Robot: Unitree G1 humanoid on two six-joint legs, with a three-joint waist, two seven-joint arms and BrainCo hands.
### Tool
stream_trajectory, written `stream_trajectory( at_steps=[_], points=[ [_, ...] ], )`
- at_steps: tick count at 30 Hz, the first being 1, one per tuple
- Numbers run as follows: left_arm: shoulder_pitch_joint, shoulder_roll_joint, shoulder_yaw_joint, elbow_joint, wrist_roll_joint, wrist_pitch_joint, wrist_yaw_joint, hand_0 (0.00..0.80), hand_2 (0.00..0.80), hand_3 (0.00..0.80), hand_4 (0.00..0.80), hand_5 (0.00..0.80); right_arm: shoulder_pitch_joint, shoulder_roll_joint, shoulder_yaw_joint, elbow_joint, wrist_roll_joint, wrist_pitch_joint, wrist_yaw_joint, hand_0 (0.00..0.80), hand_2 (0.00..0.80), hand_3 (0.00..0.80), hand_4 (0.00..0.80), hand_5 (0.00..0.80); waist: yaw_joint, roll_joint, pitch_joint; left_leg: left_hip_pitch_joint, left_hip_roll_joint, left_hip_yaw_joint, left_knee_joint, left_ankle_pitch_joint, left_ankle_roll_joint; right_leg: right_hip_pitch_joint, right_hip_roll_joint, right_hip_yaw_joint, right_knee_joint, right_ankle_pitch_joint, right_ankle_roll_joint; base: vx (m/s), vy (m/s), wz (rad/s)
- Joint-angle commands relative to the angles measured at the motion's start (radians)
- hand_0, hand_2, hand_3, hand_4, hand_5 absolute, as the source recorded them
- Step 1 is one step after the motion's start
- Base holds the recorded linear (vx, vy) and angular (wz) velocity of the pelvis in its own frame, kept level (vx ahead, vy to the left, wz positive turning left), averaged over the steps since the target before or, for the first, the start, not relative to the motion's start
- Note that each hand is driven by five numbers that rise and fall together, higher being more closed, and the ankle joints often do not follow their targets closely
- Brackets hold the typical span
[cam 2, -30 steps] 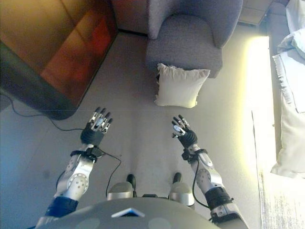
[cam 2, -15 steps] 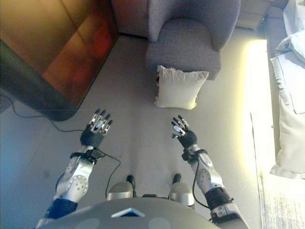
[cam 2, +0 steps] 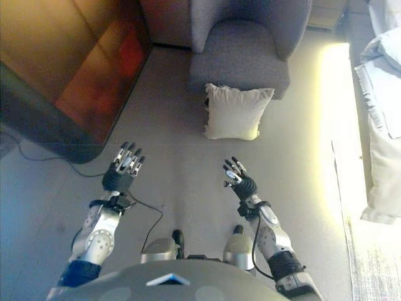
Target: Pick up the cushion and take it to the sofa
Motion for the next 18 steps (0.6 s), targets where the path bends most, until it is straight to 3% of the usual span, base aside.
stream_trajectory(
  at_steps=[1, 4, 5, 8, 11, 16, 18],
  points=[
    [-0.012, 0.055, 0.022, -0.052, -0.002, -0.009, -0.006, 0.000, 0.000, 0.000, 0.000, 0.000, -0.008, 0.029, 0.010, -0.053, 0.002, -0.060, -0.015, 0.000, 0.000, 0.000, 0.000, 0.000, -0.009, 0.001, 0.001, -0.034, -0.007, -0.031, 0.079, -0.040, 0.043, -0.088, -0.045, 0.106, 0.274, 0.155, 0.015, 0.172, 0.127, 0.35],
    [-0.012, 0.063, 0.023, -0.058, 0.000, 0.010, -0.011, 0.000, 0.000, 0.000, 0.000, 0.000, -0.011, 0.029, 0.010, -0.054, 0.004, -0.060, -0.024, 0.000, 0.000, 0.000, 0.000, 0.000, -0.013, -0.026, 0.004, -0.011, -0.029, -0.035, 0.080, -0.064, 0.030, -0.075, -0.056, 0.095, 0.133, 0.173, 0.029, 0.239, -0.073, 0.22],
    [-0.011, 0.064, 0.023, -0.060, 0.005, 0.015, -0.014, 0.000, 0.000, 0.000, 0.000, 0.000, -0.016, 0.029, 0.007, -0.059, 0.011, -0.060, -0.033, 0.000, 0.000, 0.000, 0.000, 0.000, -0.015, -0.053, 0.000, -0.002, -0.046, -0.030, 0.076, -0.076, 0.018, -0.072, -0.066, 0.087, -0.004, 0.182, 0.040, 0.332, -0.235, 0.10],
    [0.000, 0.069, 0.016, -0.077, 0.017, 0.008, -0.019, 0.000, 0.000, 0.000, 0.000, 0.000, -0.034, 0.026, 0.001, -0.073, 0.035, -0.041, -0.043, 0.000, 0.000, 0.000, 0.000, 0.000, -0.037, -0.089, 0.011, 0.037, -0.065, -0.036, 0.080, -0.133, 0.008, -0.054, -0.061, 0.052, -0.275, 0.204, 0.074, 0.321, -0.204, -0.04],
    [0.027, 0.078, 0.018, -0.095, 0.018, 0.002, -0.039, 0.000, 0.000, 0.000, 0.000, 0.000, -0.049, 0.017, -0.014, -0.059, 0.049, -0.027, -0.041, 0.000, 0.000, 0.000, 0.000, 0.000, -0.057, -0.091, 0.012, 0.081, -0.076, -0.056, 0.076, -0.183, 0.014, -0.090, -0.039, 0.056, -0.441, 0.280, 0.100, 0.396, -0.112, 0.05],
    [0.070, 0.079, 0.030, -0.103, 0.032, 0.013, -0.095, 0.000, 0.000, 0.000, 0.000, 0.000, -0.037, 0.028, -0.044, -0.032, 0.052, -0.035, -0.020, 0.000, 0.000, 0.000, 0.000, 0.000, -0.073, -0.089, 0.019, 0.162, -0.056, -0.105, 0.089, -0.246, 0.019, -0.157, -0.049, 0.061, -0.450, 0.333, 0.101, 0.422, -0.151, 0.48],
    [0.082, 0.071, 0.026, -0.099, 0.037, 0.004, -0.108, 0.000, 0.000, 0.000, 0.000, 0.000, -0.029, 0.030, -0.051, -0.024, 0.040, -0.037, -0.002, 0.000, 0.000, 0.000, 0.000, 0.000, -0.077, -0.089, 0.004, 0.167, -0.032, -0.103, 0.103, -0.258, 0.014, -0.137, -0.048, 0.049, -0.451, 0.297, 0.108, 0.399, -0.184, 0.44]
  ],
)
